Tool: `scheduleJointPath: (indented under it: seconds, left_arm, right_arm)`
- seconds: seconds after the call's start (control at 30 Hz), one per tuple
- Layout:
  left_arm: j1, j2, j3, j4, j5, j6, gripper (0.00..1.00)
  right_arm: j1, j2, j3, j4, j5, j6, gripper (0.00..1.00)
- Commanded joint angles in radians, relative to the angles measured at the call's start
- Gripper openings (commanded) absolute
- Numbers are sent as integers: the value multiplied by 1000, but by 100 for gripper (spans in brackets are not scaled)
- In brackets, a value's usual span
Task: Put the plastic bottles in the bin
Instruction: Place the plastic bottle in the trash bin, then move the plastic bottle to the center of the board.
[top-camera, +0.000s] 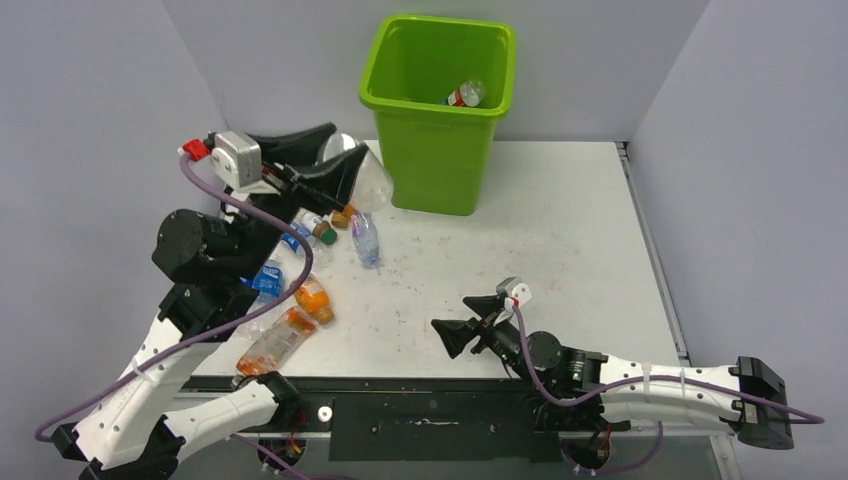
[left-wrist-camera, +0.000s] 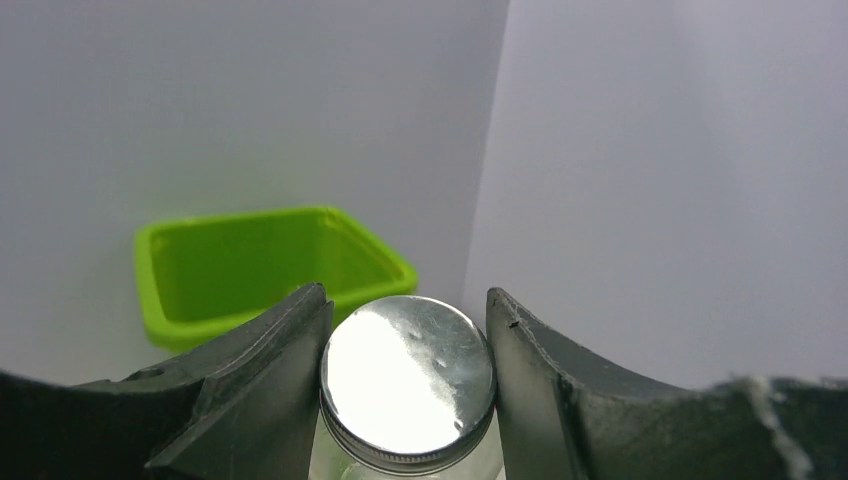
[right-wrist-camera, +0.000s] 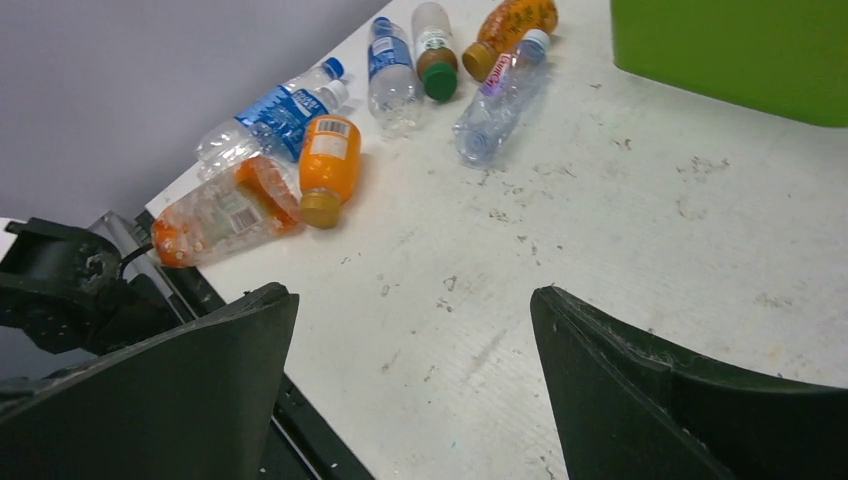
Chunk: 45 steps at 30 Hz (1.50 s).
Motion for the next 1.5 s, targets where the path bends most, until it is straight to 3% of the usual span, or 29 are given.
scheduleJointPath:
  seconds: [0.0, 0.3, 0.53, 0.77, 0.8, 1.0, 1.1, 1.27, 1.37, 1.47]
  left_arm:
    - [31, 168, 155, 130, -46, 145, 0]
    - [114, 559, 385, 574, 35, 83, 0]
    - [219, 866, 617, 698, 60, 17, 0]
    - [244, 1103, 839, 654, 48, -48, 0]
    - [244, 1118, 849, 654, 32, -63, 5]
    - [233, 1171, 931, 632, 13, -109, 98]
    - [208, 1126, 903, 649, -17, -102, 96]
    - [97, 906, 654, 755, -94, 123, 96]
    - [62, 730, 481, 706, -119, 150, 96]
    - [44, 533, 285, 550, -179, 156, 96]
  right_arm:
    - [3, -5, -14, -48, 117, 82, 90]
    - [2, 45, 13, -142, 198, 95, 90]
    - [5, -75, -13, -208, 258, 91, 90]
    - [0, -152, -8, -253, 317, 53, 90]
    - [0, -152, -9, -251, 314, 49, 90]
    - [-1, -137, 3, -271, 316, 51, 90]
    - [-1, -145, 6, -289, 314, 61, 90]
    - [0, -155, 29, -320, 307, 65, 90]
    - [-3, -123, 52, -321, 302, 56, 90]
    - [-9, -40, 77, -280, 296, 34, 90]
